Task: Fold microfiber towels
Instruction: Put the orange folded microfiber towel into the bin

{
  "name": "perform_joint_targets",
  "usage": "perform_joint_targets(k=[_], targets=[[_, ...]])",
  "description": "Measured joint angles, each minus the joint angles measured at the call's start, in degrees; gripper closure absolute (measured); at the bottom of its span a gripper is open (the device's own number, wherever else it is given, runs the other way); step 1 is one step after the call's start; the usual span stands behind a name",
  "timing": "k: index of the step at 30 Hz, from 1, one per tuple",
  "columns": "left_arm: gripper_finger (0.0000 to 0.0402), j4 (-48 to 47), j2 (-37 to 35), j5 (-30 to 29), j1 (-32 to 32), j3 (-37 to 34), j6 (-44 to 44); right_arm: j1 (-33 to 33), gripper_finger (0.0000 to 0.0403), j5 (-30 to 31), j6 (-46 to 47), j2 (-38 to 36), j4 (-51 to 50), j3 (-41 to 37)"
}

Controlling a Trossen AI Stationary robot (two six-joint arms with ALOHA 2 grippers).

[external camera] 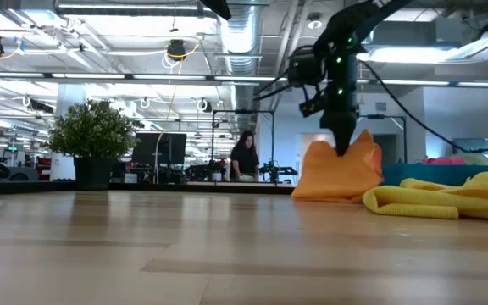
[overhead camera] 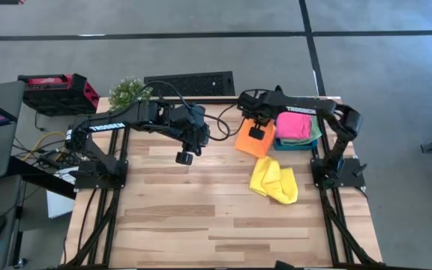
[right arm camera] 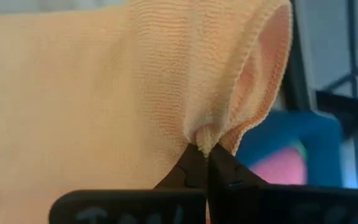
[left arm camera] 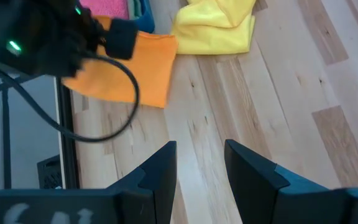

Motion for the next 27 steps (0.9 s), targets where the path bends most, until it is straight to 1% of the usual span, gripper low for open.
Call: perform_joint_targets(k=[3, 5, 8, 11, 16, 20, 22, 27], targets=[[0.0274, -0.01, 0.0, 0.0, 0.0, 0.0, 0.22, -0.04, 0.0395, 1.49, 3.8, -3.17, -3.97, 0.0], [0.0274, -0.02, 0.0, 0.0, 0.0, 0.0, 0.56, -0.57, 0.0395, 1.45, 6.76, -4.51, -6.3, 0.02], [0.0274, 0.0, 0.0, 0.0, 0.0, -0.02, 0.68, -1.49, 0.0396, 2.7, 9.04, -6.19, -10.01, -0.02], [0.0274, 0.0, 0.0, 0.0, 0.0, 0.0, 0.7, -2.96, 0.0396, 5.27, 10.59, -7.06, -12.08, -0.59], [0.0274, 0.0, 0.0, 0.0, 0.0, 0.0, 0.7, -7.14, 0.0396, 6.29, 13.08, -6.81, -14.31, -2.98], [0.0274, 0.02, 0.0, 0.0, 0.0, -0.01, 1.1, -10.73, 0.0396, 9.3, 11.56, -6.47, -13.24, -4.89], [0.0274, 0.02, 0.0, 0.0, 0.0, 0.0, 1.12, -12.39, 0.0396, 8.94, 7.66, -6.46, -11.55, -5.95], [0.0274, 0.04, 0.0, 0.0, 0.0, 0.0, 1.14, -16.36, 0.0393, 8.71, 1.05, -6.45, -11.65, -6.86]])
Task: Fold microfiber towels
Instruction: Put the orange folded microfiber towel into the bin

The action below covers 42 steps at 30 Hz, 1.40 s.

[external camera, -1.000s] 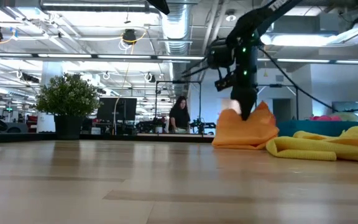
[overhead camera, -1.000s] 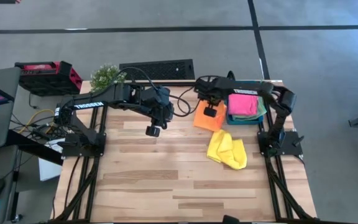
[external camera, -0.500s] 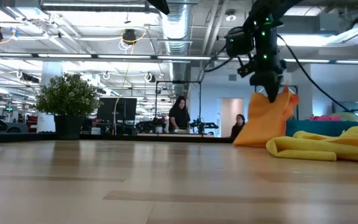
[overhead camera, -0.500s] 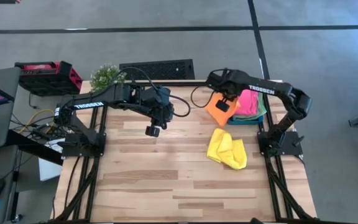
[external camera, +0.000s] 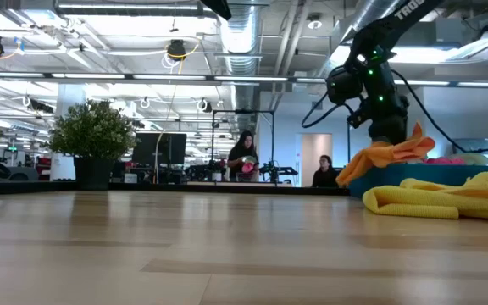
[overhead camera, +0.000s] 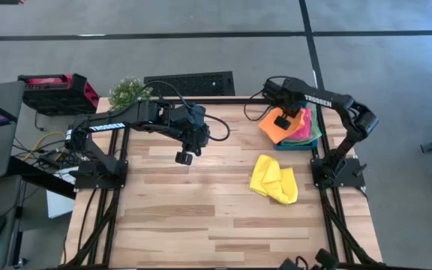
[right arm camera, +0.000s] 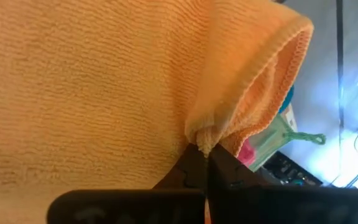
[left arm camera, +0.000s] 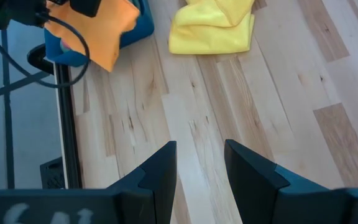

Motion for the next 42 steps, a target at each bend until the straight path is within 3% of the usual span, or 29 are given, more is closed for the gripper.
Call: perform_joint_targets(k=[5, 12, 19, 24, 32, 42], targets=[[0.0274, 0.0, 0.0, 0.0, 0.0, 0.0, 0.0, -2.64, 0.0392, 0.1, -7.47, 0.0, -0.05, 0.02], [0.0274, 0.0, 0.0, 0.0, 0.0, 0.0, -0.03, -3.39, 0.0389, 0.34, -25.03, 0.0, -0.02, 0.02], [0.0274, 0.0, 0.0, 0.0, 0.0, 0.0, -0.07, -3.35, 0.0387, 4.5, -33.91, 0.0, 1.35, 0.02], [0.0274, 0.0, 0.0, 0.0, 0.0, 0.0, -0.08, -3.32, 0.0381, 3.96, -32.66, 0.0, 1.65, 0.02], [0.0274, -0.04, 0.0, 0.0, 0.0, 0.0, -0.11, -3.33, 0.0336, 2.83, -32.43, 0.0, 3.14, 0.02], [0.0274, -0.3, 0.0, 0.0, 0.0, -0.02, -0.15, -3.33, 0.0241, 3.37, -27.96, 0.0, 3.18, 0.02]])
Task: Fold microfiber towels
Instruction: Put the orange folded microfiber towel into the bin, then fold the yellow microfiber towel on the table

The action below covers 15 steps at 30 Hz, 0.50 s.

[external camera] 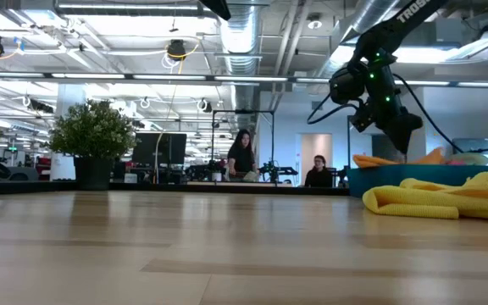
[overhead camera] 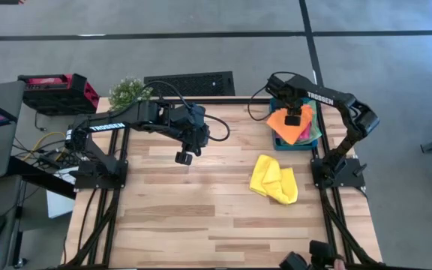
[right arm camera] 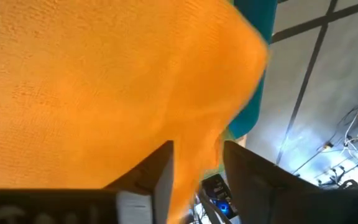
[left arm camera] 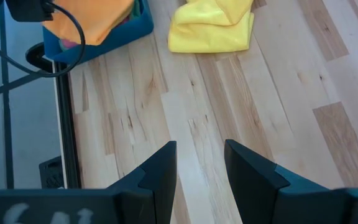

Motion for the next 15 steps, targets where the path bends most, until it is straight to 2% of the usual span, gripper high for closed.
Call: perform_joint_targets(k=[4, 8, 12, 15], targets=[[0.0274, -0.18, 0.0, 0.0, 0.0, -0.01, 0.01, 0.93, 0.02, 0.46, 1.28, 0.0, -1.2, 0.04], [0.0274, -0.18, 0.0, 0.0, 0.0, -0.69, -0.1, 3.33, 0.0176, -0.3, 4.73, -0.09, -6.06, 0.87], [0.0274, -0.02, 0.0, 0.0, 0.0, -3.15, 0.04, 6.75, 0.0169, -4.0, 10.12, -2.21, -11.72, 2.15], [0.0274, 2.43, 0.0, 0.09, 0.0, -5.36, 0.84, 10.25, 0.0168, -8.41, 12.35, -6.44, -13.33, 2.2]])
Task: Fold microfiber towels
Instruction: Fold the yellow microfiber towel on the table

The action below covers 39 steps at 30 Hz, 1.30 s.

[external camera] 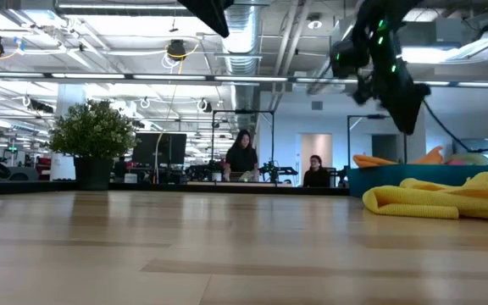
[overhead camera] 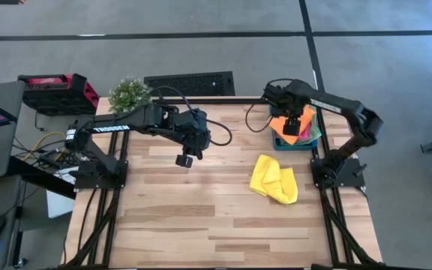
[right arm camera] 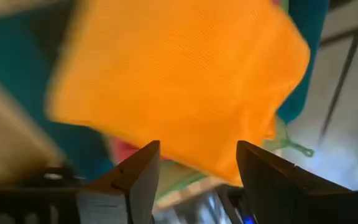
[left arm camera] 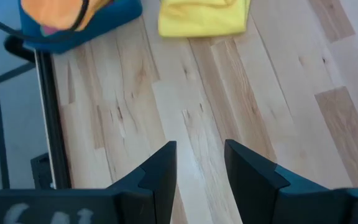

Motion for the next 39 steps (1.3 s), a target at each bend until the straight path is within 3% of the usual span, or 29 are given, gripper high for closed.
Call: perform_joint_targets(k=[10, 19, 23, 29, 39], targets=[[0.0274, 3.59, 0.51, 6.16, -0.8, -3.6, 1.54, 19.67, 0.0168, -17.93, 10.92, -14.69, 2.64, -3.06], [0.0274, 4.4, 0.42, 6.23, -4.77, -4.59, 2.92, 32.94, 0.0168, -22.19, 53.74, -17.3, 10.21, -14.63], [0.0274, 4.38, 0.42, 6.22, -6.02, -4.59, 4.32, 34.35, 0.0168, -22.58, 64.25, -15.78, 13.55, -19.82], [0.0274, 4.33, 0.42, 6.23, -6.62, -4.59, 4.13, 34.34, 0.0168, -25.69, 67.14, -13.82, 19.96, -23.55], [0.0274, 3.34, 0.39, 6.21, -6.84, -4.53, 2.65, 34.34, 0.0168, -29.52, 63.26, -6.7, 25.99, -24.14]])
